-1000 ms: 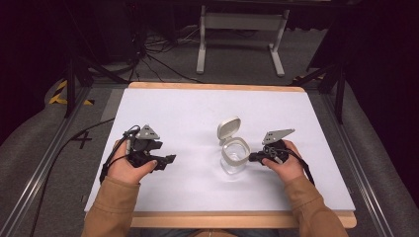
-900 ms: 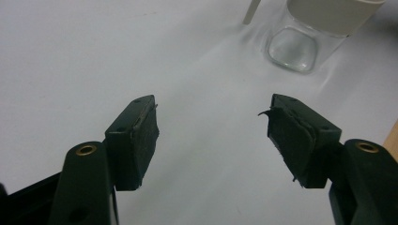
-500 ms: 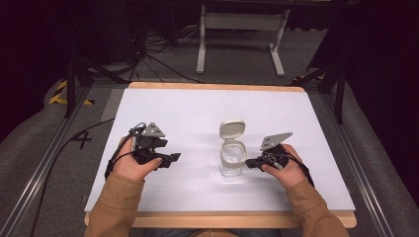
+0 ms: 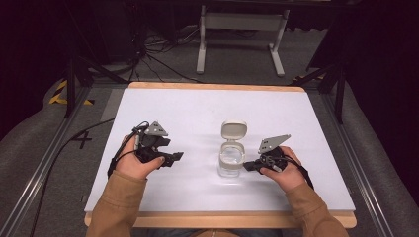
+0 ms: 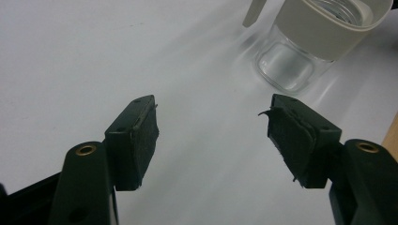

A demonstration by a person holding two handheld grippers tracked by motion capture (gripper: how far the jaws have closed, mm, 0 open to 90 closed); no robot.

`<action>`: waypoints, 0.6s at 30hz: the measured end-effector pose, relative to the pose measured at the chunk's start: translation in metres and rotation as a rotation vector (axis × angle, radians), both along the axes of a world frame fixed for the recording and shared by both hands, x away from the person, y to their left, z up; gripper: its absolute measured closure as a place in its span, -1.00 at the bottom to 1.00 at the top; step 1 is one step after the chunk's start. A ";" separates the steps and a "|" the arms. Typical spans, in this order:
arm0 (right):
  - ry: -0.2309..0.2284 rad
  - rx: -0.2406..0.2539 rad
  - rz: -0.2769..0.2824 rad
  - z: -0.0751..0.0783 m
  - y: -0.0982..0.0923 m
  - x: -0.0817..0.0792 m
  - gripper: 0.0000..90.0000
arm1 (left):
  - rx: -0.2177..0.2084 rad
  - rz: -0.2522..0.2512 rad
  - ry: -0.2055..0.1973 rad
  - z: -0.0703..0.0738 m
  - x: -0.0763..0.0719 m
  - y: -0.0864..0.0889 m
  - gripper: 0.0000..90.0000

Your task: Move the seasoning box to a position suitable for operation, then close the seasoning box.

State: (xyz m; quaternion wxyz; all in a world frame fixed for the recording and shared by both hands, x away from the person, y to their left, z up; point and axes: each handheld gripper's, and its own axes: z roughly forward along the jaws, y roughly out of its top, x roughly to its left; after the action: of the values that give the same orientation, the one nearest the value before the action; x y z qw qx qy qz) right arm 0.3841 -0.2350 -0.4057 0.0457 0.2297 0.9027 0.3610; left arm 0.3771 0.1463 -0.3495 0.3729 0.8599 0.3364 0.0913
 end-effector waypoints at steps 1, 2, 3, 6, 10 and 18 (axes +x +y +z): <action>0.001 0.003 -0.004 0.000 0.000 0.000 0.99 | -0.004 0.000 0.000 0.000 0.000 0.000 -0.25; 0.001 0.003 -0.004 0.000 0.000 0.000 0.99 | -0.004 0.000 0.000 0.000 0.000 0.000 -0.25; -0.001 0.005 -0.007 0.000 -0.001 0.001 0.99 | -0.005 -0.003 -0.007 0.000 0.002 0.000 -0.25; -0.020 0.013 -0.034 0.003 -0.006 -0.001 1.00 | -0.007 -0.007 -0.009 0.001 0.003 -0.003 -0.25; -0.056 0.052 -0.072 0.011 -0.016 -0.004 1.00 | 0.008 -0.023 0.000 0.000 0.004 -0.007 -0.25; -0.117 0.138 -0.124 0.032 -0.026 -0.009 1.00 | -0.001 -0.017 -0.003 0.001 0.003 -0.006 -0.25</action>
State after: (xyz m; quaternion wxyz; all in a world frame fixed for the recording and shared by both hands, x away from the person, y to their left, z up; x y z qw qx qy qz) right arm 0.3751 -0.2613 -0.3739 0.1046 0.2665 0.8555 0.4314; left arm 0.3800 0.1400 -0.3490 0.3746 0.8624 0.3287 0.0895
